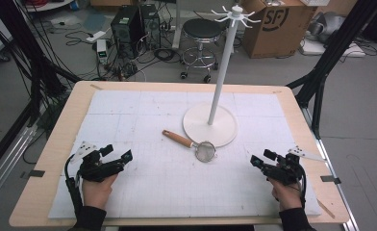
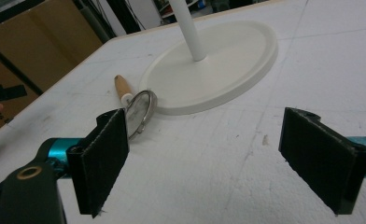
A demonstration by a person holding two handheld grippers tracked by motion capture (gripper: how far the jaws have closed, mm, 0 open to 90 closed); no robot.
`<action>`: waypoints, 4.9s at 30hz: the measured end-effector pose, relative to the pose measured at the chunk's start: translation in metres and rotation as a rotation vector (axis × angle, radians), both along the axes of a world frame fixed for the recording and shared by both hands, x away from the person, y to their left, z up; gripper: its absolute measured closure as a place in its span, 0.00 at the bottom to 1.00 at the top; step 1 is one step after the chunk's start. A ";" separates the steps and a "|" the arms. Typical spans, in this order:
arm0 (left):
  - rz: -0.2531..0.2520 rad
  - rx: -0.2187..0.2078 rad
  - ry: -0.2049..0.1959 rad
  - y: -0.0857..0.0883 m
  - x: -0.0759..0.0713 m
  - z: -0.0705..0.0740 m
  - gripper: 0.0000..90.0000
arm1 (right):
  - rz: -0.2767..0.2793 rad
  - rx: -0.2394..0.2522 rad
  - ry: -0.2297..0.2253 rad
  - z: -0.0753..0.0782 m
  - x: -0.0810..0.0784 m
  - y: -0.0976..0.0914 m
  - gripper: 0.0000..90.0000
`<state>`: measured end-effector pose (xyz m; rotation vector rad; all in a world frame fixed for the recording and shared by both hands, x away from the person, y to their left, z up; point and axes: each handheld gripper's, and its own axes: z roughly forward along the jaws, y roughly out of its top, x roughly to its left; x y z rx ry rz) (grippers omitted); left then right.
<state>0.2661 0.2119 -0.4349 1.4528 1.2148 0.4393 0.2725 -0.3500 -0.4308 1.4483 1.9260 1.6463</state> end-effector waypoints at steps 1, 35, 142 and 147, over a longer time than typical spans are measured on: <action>0.003 -0.002 0.002 -0.001 0.000 0.000 0.13 | 0.005 -0.002 -0.002 0.000 0.000 0.000 0.17; 0.014 0.007 0.006 0.003 -0.001 -0.001 0.13 | 0.079 -0.003 -0.021 0.006 0.002 0.022 0.17; -0.057 -0.053 0.053 0.000 0.005 -0.005 0.12 | 0.418 -0.339 0.383 -0.004 0.132 0.221 0.40; -0.055 -0.051 0.054 -0.001 0.005 -0.005 0.12 | 0.415 -0.353 0.386 -0.004 0.131 0.222 0.45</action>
